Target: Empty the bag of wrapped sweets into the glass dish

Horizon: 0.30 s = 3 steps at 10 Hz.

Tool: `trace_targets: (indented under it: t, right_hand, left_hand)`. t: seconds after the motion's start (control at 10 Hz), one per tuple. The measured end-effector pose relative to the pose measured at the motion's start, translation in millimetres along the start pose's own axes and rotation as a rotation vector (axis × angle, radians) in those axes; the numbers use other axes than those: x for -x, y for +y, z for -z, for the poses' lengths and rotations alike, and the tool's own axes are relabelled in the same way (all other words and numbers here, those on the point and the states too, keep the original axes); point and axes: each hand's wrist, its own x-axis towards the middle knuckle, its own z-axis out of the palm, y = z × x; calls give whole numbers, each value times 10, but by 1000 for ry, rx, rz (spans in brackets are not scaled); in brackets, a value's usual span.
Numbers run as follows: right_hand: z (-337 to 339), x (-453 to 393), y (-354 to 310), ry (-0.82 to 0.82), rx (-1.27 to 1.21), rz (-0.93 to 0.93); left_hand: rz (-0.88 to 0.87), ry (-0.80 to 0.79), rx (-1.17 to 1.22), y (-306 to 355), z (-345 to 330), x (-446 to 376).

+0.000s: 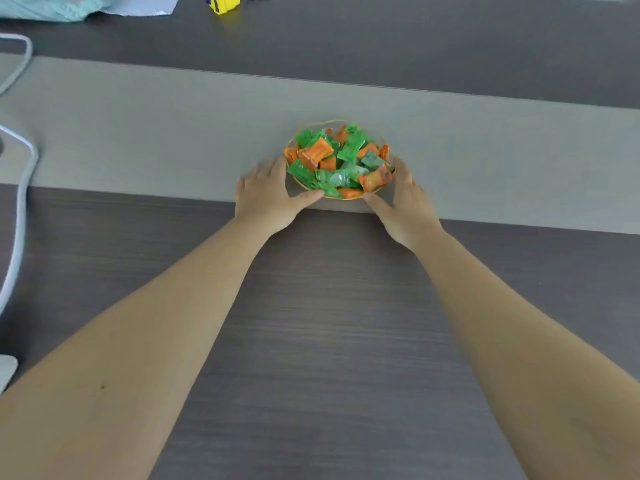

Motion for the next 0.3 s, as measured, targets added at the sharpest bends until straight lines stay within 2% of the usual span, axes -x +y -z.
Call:
trace_targets:
  t: [0.1,0.2,0.3]
  right_hand:
    - [-36,-251,7,18,-9,10]
    - [-9,-299,-80,46,-27,-45]
    - [4,-43,-113,103,-108,-1]
  left_hand:
    - [65,-13,-43,45,-66,-211]
    - [169,-14,32,151,31,-248]
    - [97,23,226,183,62,61]
